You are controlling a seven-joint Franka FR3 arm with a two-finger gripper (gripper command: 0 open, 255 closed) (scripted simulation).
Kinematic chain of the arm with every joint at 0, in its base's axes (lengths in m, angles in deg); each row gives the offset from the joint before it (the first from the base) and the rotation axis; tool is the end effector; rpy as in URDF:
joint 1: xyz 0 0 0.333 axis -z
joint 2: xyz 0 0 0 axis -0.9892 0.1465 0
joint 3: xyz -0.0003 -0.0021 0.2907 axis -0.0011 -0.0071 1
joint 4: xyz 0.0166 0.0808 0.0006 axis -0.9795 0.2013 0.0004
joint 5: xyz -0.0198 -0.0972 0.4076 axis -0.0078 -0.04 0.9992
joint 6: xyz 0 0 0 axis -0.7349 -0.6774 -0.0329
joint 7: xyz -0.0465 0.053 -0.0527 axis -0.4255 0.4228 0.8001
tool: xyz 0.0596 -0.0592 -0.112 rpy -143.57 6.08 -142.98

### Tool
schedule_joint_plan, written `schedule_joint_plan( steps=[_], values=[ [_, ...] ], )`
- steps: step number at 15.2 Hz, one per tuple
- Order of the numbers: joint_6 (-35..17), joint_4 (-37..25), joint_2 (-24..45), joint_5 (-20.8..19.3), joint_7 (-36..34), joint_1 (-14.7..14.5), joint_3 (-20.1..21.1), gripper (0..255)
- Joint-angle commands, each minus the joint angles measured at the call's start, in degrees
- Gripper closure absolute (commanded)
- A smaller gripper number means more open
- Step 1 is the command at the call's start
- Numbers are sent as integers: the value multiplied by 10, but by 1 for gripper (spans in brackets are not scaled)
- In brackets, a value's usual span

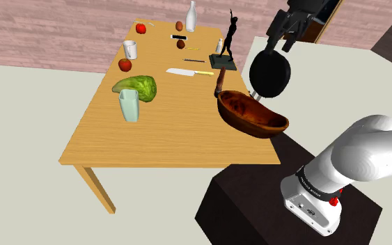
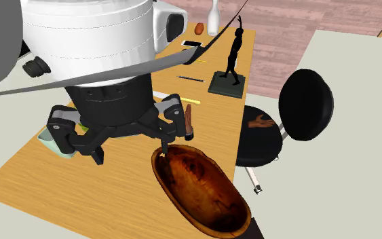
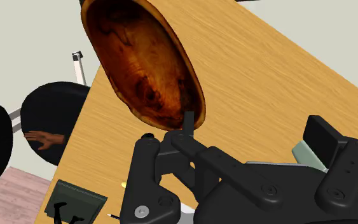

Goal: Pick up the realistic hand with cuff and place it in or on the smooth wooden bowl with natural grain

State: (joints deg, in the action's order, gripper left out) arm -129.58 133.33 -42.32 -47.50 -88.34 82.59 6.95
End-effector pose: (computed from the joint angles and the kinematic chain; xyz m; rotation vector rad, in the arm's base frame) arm 0.3663 0.0376 0.5585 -3.0624 0.0952 -0.0633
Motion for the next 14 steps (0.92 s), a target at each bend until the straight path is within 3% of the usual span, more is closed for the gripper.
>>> schedule_joint_plan(
  steps=[1,8,14],
  values=[
    [0,0,0,0,0,0,0,0],
    [-130,17,104,-10,-136,41,65,0],
    [-222,-2,217,-47,-263,82,111,0]
  ],
)
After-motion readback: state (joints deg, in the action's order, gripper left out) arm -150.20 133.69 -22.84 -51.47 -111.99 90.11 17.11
